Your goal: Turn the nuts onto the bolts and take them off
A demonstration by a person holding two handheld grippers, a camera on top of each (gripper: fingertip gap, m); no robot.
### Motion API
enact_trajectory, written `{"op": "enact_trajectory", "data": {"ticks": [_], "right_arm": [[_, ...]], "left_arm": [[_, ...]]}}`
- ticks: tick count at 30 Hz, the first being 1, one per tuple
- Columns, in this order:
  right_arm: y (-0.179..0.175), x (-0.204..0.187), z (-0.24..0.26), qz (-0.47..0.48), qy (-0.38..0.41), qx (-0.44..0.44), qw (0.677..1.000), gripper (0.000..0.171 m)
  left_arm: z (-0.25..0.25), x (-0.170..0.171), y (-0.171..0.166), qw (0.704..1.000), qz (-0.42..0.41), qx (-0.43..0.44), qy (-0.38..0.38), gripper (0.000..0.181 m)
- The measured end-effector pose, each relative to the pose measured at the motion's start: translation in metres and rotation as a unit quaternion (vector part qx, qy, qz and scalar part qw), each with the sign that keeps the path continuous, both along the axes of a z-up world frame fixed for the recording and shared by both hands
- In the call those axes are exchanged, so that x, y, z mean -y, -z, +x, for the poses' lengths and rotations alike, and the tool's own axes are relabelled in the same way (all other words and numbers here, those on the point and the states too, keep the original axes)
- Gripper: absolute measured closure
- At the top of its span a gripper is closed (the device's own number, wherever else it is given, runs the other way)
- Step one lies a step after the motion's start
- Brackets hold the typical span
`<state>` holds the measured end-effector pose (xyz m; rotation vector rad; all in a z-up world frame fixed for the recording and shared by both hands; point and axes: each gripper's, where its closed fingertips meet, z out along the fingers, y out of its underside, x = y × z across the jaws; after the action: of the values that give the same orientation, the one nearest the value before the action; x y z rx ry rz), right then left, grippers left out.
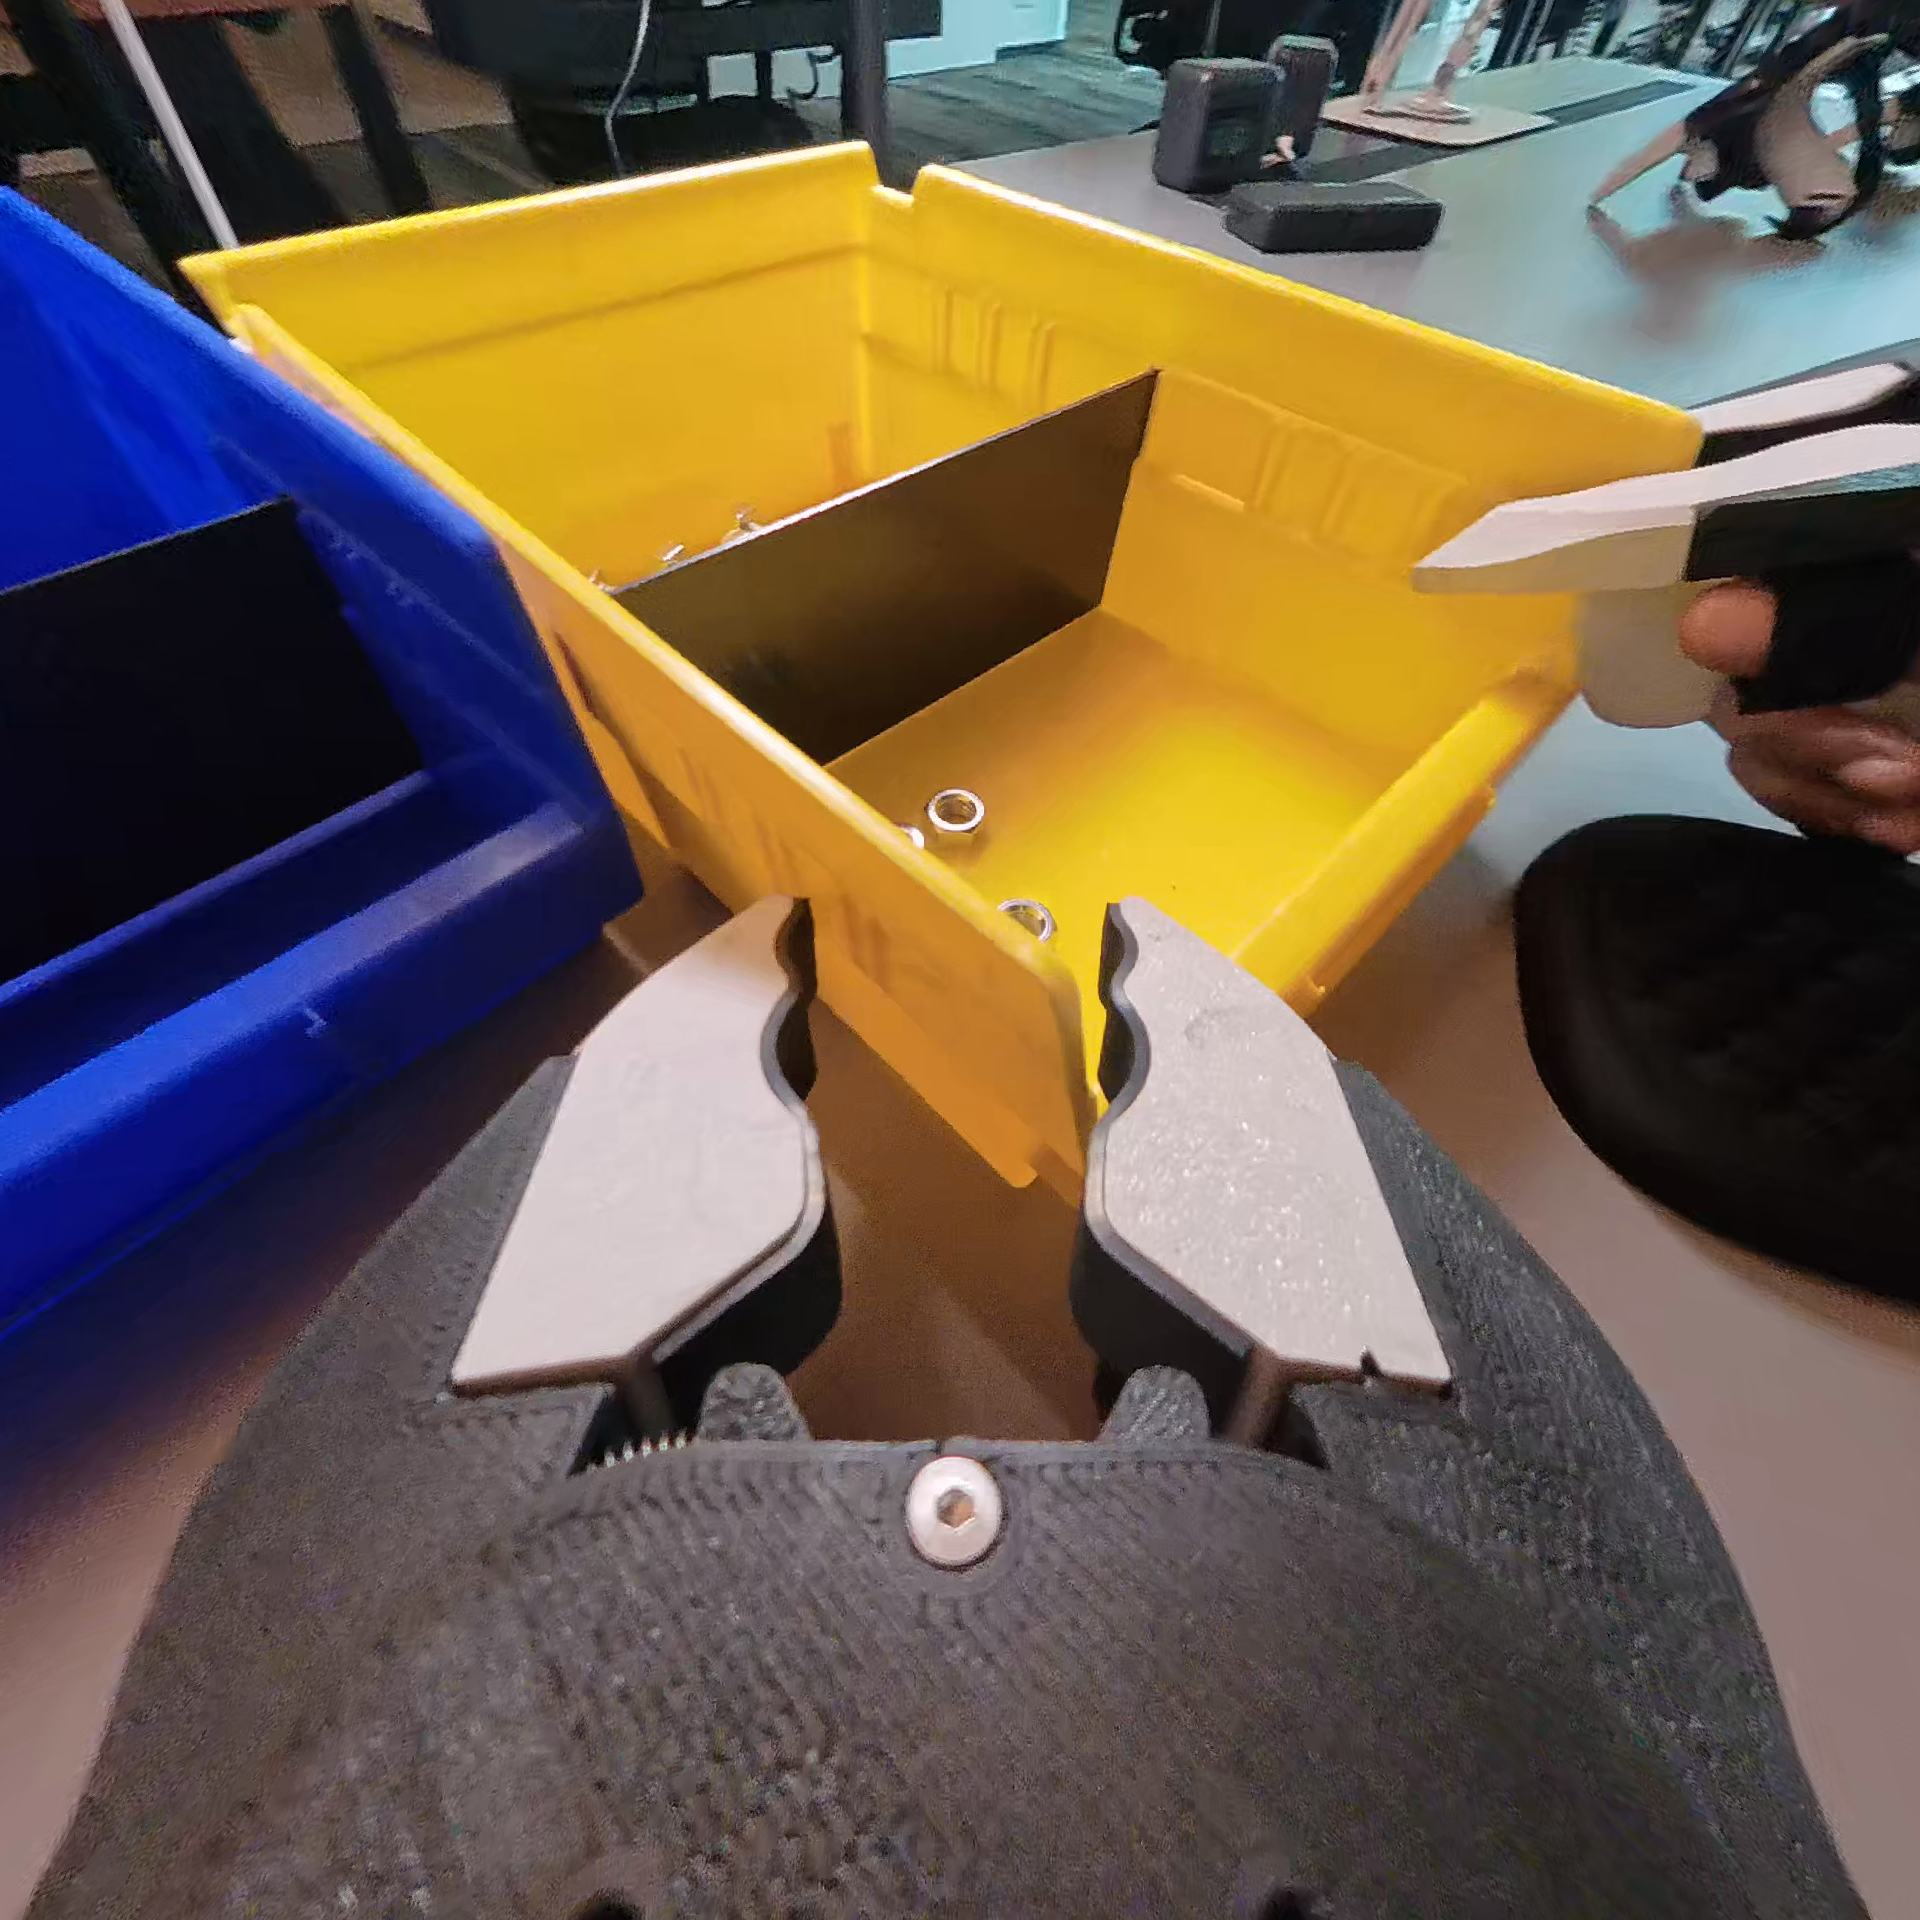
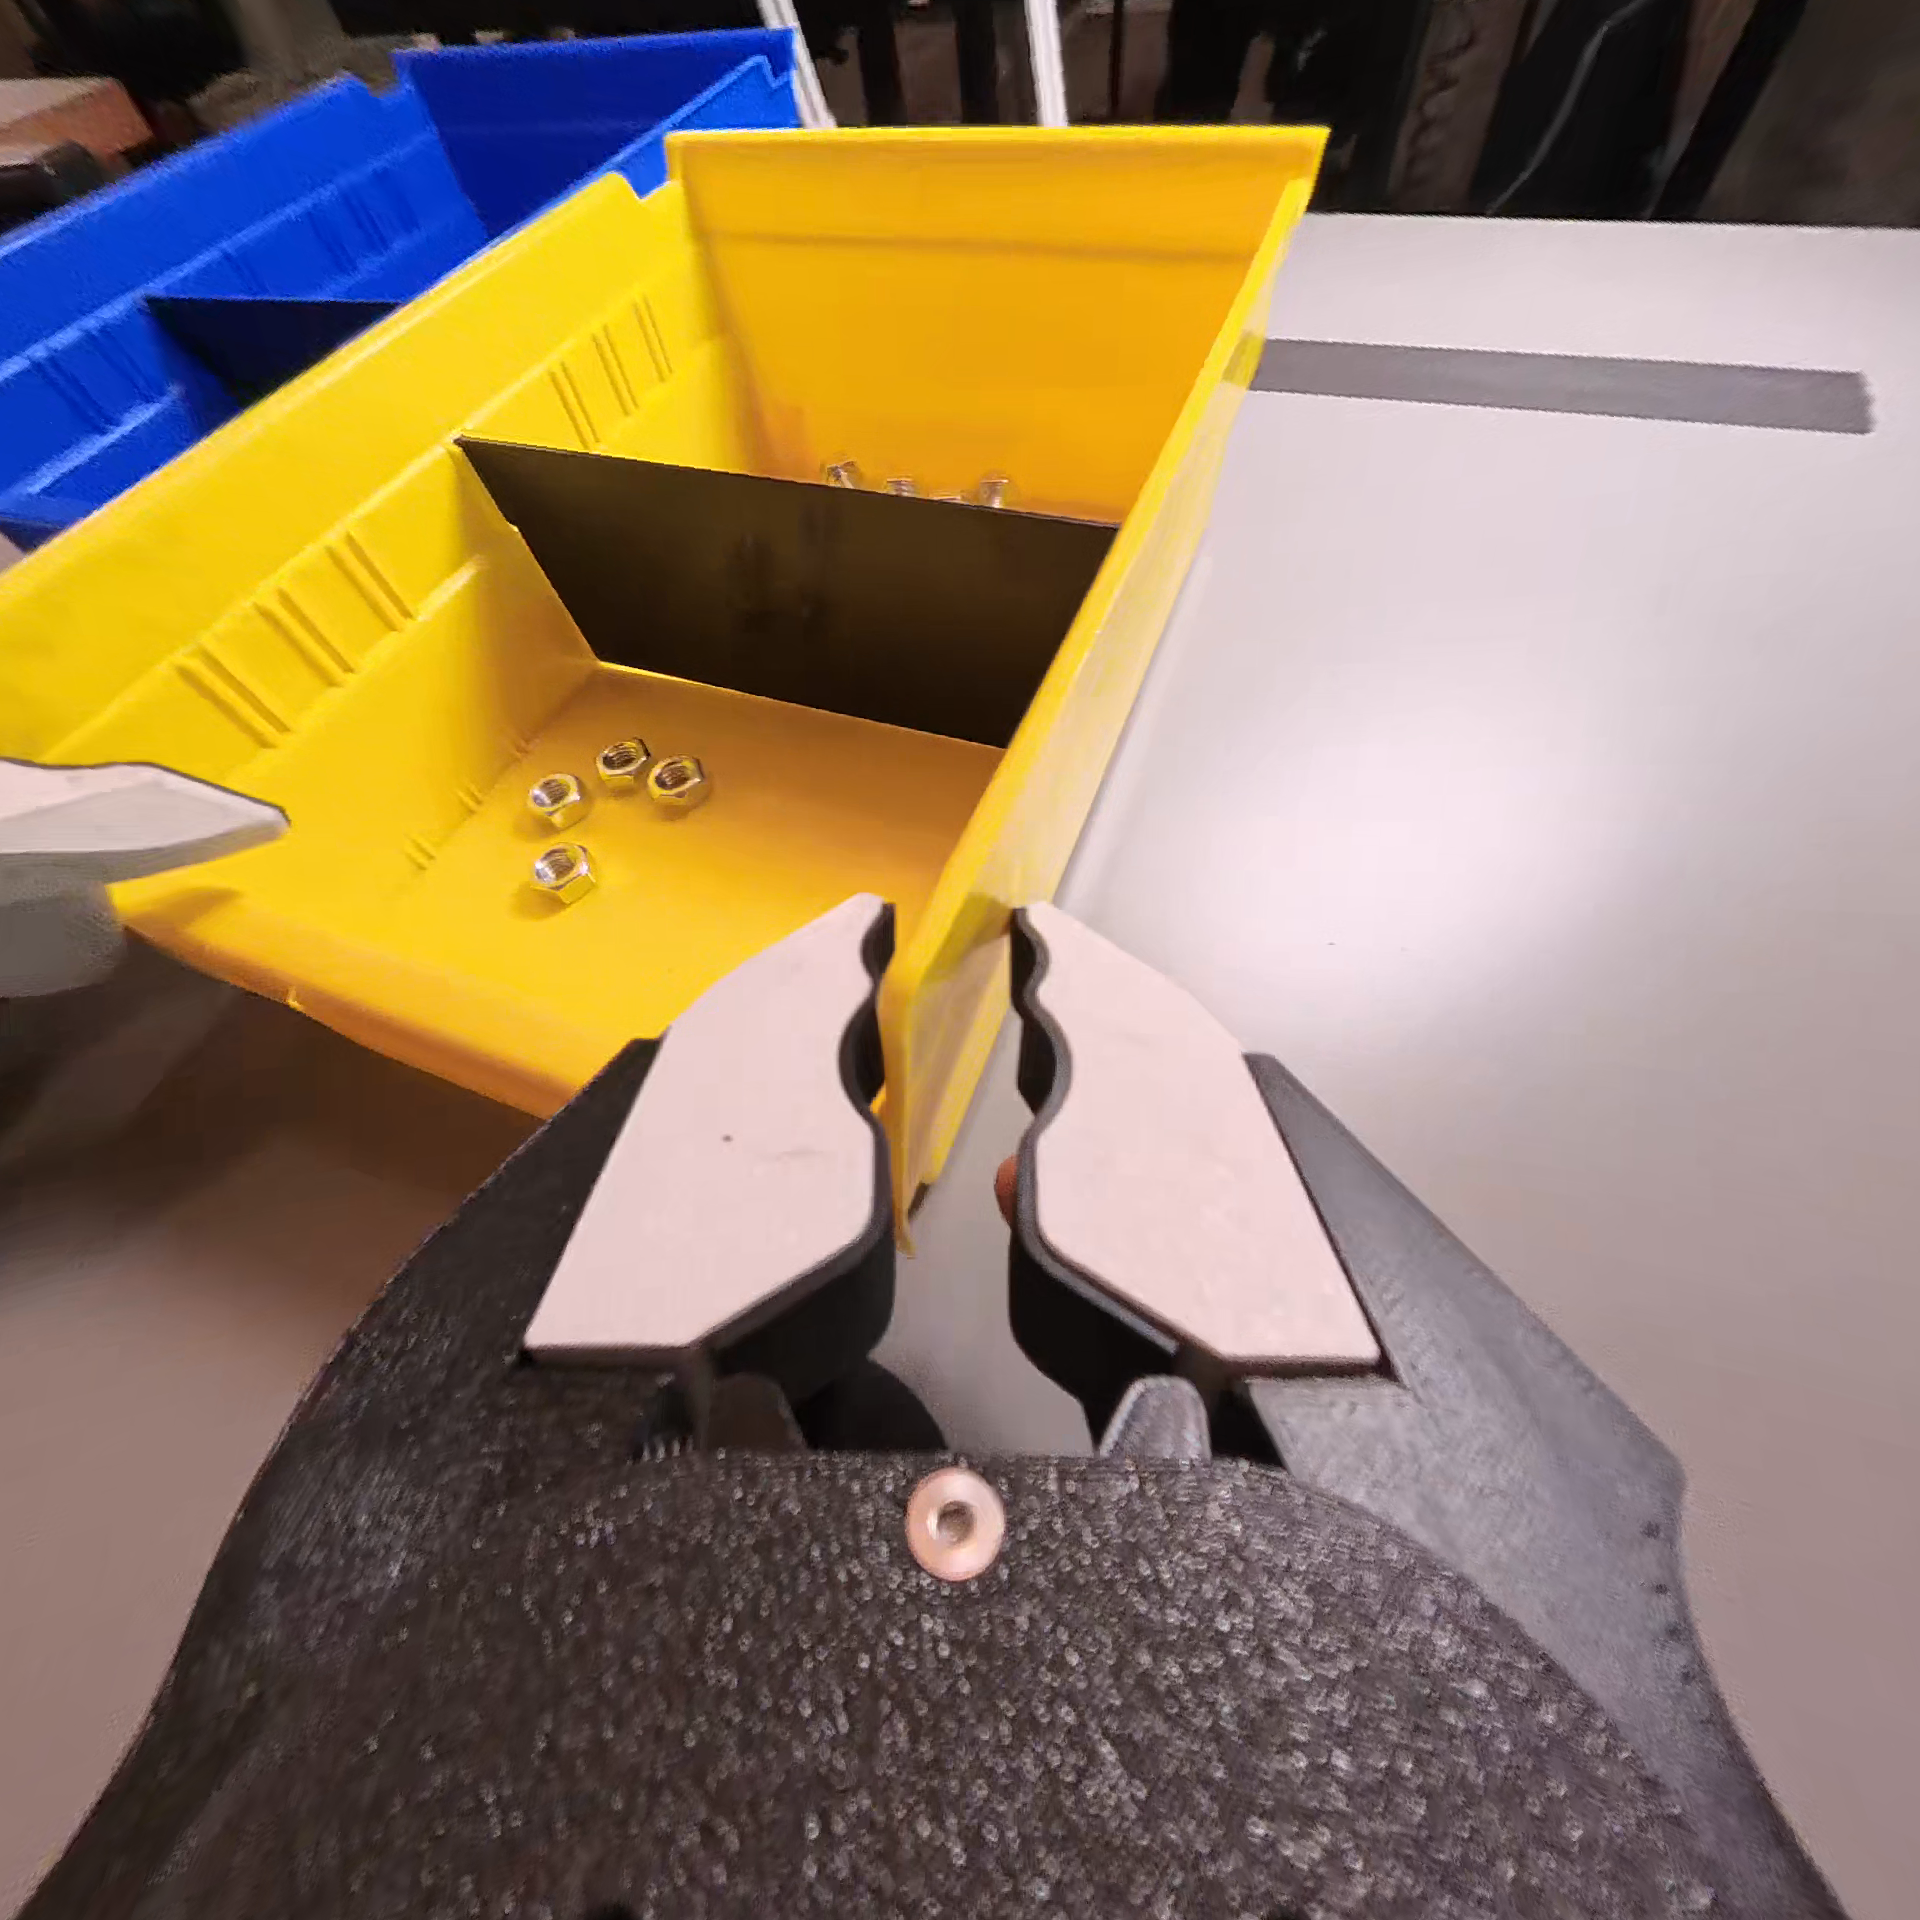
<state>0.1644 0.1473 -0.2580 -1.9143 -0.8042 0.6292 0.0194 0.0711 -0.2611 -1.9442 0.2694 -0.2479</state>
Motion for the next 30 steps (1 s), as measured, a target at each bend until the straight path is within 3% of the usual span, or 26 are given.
{"op": "enact_trajectory", "data": {"ticks": [7,11,19,24,30], "right_arm": [[-0.013,0.01,0.012,0.079,0.036,0.03,0.996,0.156],[-0.04,0.033,0.017,0.143,0.063,0.025,0.987,0.158],[-0.104,0.069,0.008,0.215,0.059,-0.005,0.975,0.157],[-0.158,0.093,-0.034,0.254,0.007,-0.058,0.966,0.155],[-0.202,0.119,-0.144,0.257,-0.098,-0.14,0.951,0.154]], "left_arm": [[-0.004,-0.004,-0.014,1.0,0.017,0.022,0.0,0.147],[-0.011,0.003,-0.048,0.998,0.068,0.013,0.004,0.162],[-0.027,0.028,-0.11,0.99,0.138,-0.009,-0.014,0.168],[-0.072,0.064,-0.161,0.981,0.179,-0.032,-0.062,0.169],[-0.171,0.125,-0.199,0.963,0.198,-0.054,-0.173,0.17]]}}
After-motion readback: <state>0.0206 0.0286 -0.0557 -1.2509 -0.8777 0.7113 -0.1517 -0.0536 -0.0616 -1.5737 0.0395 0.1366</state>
